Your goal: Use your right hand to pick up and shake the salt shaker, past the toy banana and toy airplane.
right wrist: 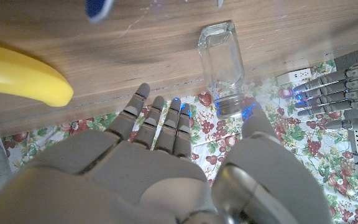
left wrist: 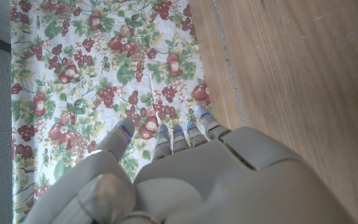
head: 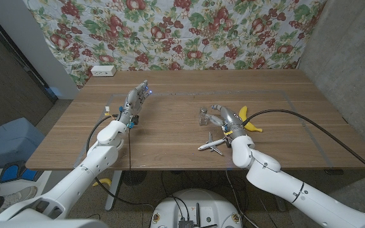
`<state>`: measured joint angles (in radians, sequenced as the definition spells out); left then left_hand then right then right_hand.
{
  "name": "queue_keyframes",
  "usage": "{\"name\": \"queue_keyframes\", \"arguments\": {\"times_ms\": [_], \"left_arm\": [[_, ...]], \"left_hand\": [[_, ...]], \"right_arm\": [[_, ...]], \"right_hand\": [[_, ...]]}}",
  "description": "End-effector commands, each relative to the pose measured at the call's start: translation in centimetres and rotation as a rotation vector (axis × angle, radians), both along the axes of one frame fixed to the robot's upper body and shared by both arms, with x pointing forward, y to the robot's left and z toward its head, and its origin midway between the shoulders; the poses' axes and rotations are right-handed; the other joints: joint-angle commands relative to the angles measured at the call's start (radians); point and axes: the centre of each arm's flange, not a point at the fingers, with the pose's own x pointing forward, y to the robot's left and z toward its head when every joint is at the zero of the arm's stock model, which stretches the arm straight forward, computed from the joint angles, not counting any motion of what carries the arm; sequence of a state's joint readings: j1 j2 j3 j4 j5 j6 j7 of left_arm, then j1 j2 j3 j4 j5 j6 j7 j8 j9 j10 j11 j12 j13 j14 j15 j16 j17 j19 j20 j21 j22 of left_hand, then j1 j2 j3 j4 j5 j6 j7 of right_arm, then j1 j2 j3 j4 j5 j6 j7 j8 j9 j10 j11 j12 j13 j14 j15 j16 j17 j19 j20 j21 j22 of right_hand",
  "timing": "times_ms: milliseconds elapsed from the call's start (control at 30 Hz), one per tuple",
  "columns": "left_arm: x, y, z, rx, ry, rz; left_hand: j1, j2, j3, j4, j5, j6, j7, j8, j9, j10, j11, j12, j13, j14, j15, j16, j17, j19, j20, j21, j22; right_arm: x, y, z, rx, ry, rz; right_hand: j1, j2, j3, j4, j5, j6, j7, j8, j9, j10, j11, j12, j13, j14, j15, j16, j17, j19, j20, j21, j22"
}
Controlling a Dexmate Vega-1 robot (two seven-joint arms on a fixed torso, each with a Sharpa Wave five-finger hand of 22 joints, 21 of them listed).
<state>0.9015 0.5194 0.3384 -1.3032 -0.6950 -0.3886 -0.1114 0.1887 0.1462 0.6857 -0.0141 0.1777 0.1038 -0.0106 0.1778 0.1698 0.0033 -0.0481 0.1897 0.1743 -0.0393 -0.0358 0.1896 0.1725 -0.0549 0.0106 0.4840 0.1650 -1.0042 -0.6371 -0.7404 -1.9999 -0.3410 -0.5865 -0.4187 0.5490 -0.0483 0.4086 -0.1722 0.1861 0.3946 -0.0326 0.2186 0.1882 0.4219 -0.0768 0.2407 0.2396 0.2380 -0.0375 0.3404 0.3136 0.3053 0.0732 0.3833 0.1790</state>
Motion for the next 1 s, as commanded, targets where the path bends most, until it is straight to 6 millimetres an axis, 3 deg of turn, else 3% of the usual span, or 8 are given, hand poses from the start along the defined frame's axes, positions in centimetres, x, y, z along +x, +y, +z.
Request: {"name": "queue_keyframes", "arguments": {"times_ms": [33, 1000], "left_arm": [[-0.23, 0.06, -0.09, -0.002, -0.001, 0.005], [-1.06, -0.04, -0.2, 0.001, -0.011, 0.007]], "left_hand": [[0.009, 0.042, 0.0, 0.001, 0.005, 0.006, -0.001, 0.003, 0.004, 0.005, -0.003, 0.002, 0.002, 0.002, -0.008, -0.003, 0.001, 0.006, -0.001, -0.004, 0.006], [0.01, 0.041, -0.001, 0.001, 0.004, 0.006, -0.002, 0.003, 0.004, 0.006, -0.006, 0.002, 0.002, 0.002, -0.009, -0.003, 0.0, 0.011, -0.002, -0.017, 0.006]], "right_arm": [[0.15, 0.37, -0.18, -0.012, 0.006, 0.0], [0.71, 0.96, -0.6, -0.044, 0.024, -0.018]], "right_hand": [[0.012, 0.006, -0.003, -0.001, 0.008, 0.007, -0.007, 0.004, 0.006, 0.003, -0.004, 0.008, 0.007, 0.012, -0.075, 0.01, 0.007, 0.009, -0.001, -0.007, 0.004], [0.042, 0.001, -0.01, 0.005, 0.014, -0.014, -0.019, -0.003, 0.007, 0.0, -0.02, 0.016, 0.033, 0.017, -0.082, 0.023, 0.023, 0.005, 0.0, -0.021, 0.005]]}}
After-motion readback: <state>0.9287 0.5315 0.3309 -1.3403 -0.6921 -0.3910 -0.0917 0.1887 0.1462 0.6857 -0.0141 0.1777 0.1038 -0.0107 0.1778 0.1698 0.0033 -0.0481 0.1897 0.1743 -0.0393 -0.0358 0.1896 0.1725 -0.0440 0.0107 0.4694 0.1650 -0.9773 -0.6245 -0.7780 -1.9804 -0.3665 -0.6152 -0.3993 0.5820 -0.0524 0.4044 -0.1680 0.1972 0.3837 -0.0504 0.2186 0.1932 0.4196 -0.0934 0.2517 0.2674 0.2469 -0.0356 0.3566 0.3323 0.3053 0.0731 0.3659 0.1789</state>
